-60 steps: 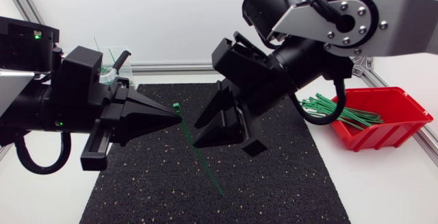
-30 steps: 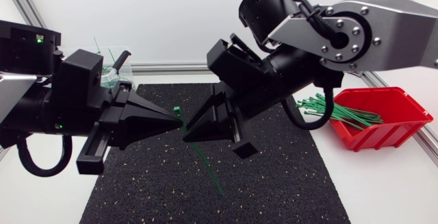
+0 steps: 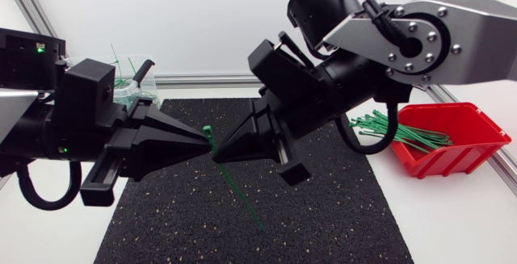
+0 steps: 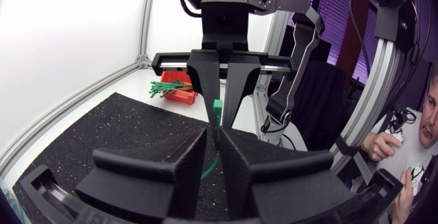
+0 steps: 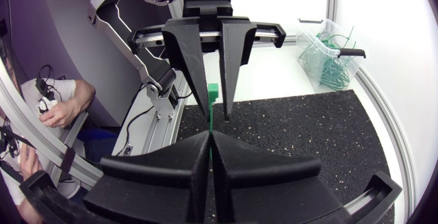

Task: Take a green cable tie from the red box, thread the tail through the head to close it, then place it in the transparent bin on the left.

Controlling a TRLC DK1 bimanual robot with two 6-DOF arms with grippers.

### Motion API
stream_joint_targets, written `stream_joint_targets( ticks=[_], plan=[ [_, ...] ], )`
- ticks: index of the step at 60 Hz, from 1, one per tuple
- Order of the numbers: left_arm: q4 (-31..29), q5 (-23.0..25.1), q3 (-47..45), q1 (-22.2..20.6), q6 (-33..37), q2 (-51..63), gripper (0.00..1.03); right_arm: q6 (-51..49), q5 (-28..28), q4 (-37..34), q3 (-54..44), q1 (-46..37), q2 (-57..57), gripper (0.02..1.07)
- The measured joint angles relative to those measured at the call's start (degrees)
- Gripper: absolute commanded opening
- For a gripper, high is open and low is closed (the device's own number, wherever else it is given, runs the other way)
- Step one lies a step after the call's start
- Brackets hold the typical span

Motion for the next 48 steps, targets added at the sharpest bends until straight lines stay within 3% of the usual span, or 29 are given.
stream_joint_targets(
  ticks=[8, 14, 24, 41, 48],
  plan=[
    [0.68, 0.55, -0.28, 1.27, -0.63, -1.57, 0.54, 2.03, -2.69, 0.35, 0.00, -1.57, -0.02, 0.08],
    [4.37, 0.79, -1.49, 1.62, -2.99, -2.38, 0.60, 3.45, -4.42, 0.83, 0.02, -2.49, -0.02, 0.08],
    [7.23, 1.27, -3.15, 1.62, -5.60, -2.40, 0.60, 5.20, -6.01, 1.51, 0.02, -2.99, -0.02, 0.07],
    [25.97, 4.02, -7.26, 2.43, -18.32, -2.38, 0.60, 7.45, -8.09, 4.07, 0.02, -2.97, 0.46, 0.08],
    [28.61, 4.79, -8.04, 2.75, -21.66, -2.25, 0.59, 8.13, -8.57, 4.74, 0.00, -2.97, 0.52, 0.08]
  ],
)
